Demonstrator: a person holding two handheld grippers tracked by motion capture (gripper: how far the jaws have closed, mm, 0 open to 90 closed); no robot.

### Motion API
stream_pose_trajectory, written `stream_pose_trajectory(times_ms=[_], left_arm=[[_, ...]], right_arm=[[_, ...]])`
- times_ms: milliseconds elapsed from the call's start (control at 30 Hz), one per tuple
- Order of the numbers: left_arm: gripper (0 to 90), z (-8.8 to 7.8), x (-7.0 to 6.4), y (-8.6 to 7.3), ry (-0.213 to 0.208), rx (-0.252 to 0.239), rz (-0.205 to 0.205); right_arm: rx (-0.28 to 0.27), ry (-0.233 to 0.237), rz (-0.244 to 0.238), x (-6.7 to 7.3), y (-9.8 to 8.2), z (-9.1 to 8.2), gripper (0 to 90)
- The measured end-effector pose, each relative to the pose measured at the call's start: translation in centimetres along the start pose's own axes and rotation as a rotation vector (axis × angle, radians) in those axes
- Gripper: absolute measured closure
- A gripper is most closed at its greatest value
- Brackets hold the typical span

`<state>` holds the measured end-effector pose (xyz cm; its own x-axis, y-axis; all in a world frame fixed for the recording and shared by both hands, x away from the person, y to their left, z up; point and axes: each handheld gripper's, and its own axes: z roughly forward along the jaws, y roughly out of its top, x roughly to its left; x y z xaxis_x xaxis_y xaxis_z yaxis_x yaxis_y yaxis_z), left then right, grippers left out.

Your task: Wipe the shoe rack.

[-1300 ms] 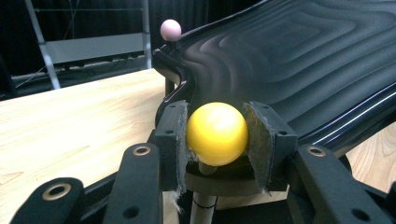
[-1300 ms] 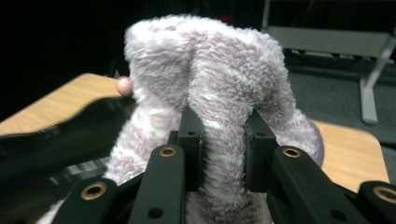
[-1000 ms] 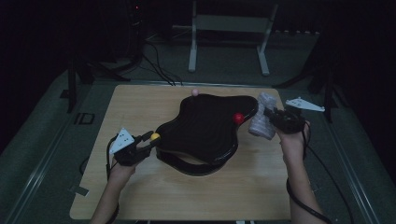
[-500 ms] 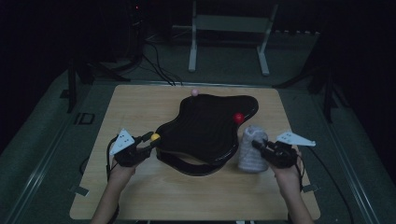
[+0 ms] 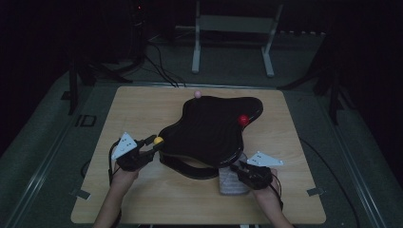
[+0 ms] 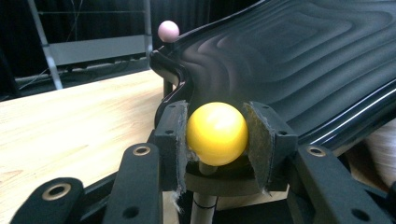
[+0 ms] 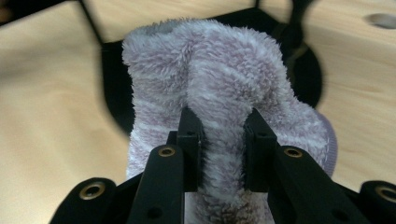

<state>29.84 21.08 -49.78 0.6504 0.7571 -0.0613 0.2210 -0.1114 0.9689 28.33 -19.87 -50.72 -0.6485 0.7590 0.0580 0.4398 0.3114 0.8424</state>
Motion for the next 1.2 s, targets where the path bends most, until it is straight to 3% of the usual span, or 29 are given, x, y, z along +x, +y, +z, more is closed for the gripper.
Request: stream_pose_trajectory(times_ms=[67, 233, 300, 367, 500, 733, 867, 933, 1033, 1133, 1200], left_arm=[[60.1, 0.0, -0.2, -0.1, -0.011, -0.004, -0.002], [60.0, 0.5, -1.2, 0.0, -0.055, 0.007, 0.026], [59.9, 0.8, -1.8, 0.1, -0.064, 0.017, 0.041], [59.8, 1.1, -2.2, 0.1, -0.084, 0.019, 0.042], [59.9, 1.5, -2.6, 0.1, -0.102, 0.017, 0.029], [60.0, 1.7, -2.7, 0.0, -0.106, 0.018, 0.025], [60.0, 1.8, -2.8, 0.1, -0.109, 0.021, 0.032], [60.0, 1.8, -2.7, 0.1, -0.111, 0.024, 0.033], [60.0, 1.8, -2.7, 0.1, -0.111, 0.023, 0.029], [60.0, 1.8, -2.8, 0.1, -0.108, 0.026, 0.030], [60.0, 1.8, -2.7, 0.1, -0.110, 0.026, 0.029]], right_arm=[[0.001, -0.018, 0.026, -0.8, 0.0, 0.7, 72.9], [0.025, -0.089, 0.008, -2.2, 0.1, 2.2, 72.7], [0.022, -0.093, 0.060, -3.6, 0.1, 2.5, 72.6], [0.035, -0.117, 0.078, -4.7, 0.1, 2.9, 72.7], [0.101, -0.108, 0.071, -5.9, 0.0, 4.2, 72.7], [0.103, -0.109, 0.070, -6.3, 0.1, 5.0, 72.1], [0.107, -0.126, 0.041, -6.2, 0.6, 5.3, 72.1], [0.098, -0.107, 0.053, -6.1, 0.8, 5.3, 72.2], [0.095, -0.090, 0.031, -5.2, 0.5, 5.4, 72.4], [0.098, -0.092, -0.025, -4.2, 0.4, 5.3, 72.4], [0.066, -0.099, 0.006, -4.7, 0.8, 5.1, 72.3]])
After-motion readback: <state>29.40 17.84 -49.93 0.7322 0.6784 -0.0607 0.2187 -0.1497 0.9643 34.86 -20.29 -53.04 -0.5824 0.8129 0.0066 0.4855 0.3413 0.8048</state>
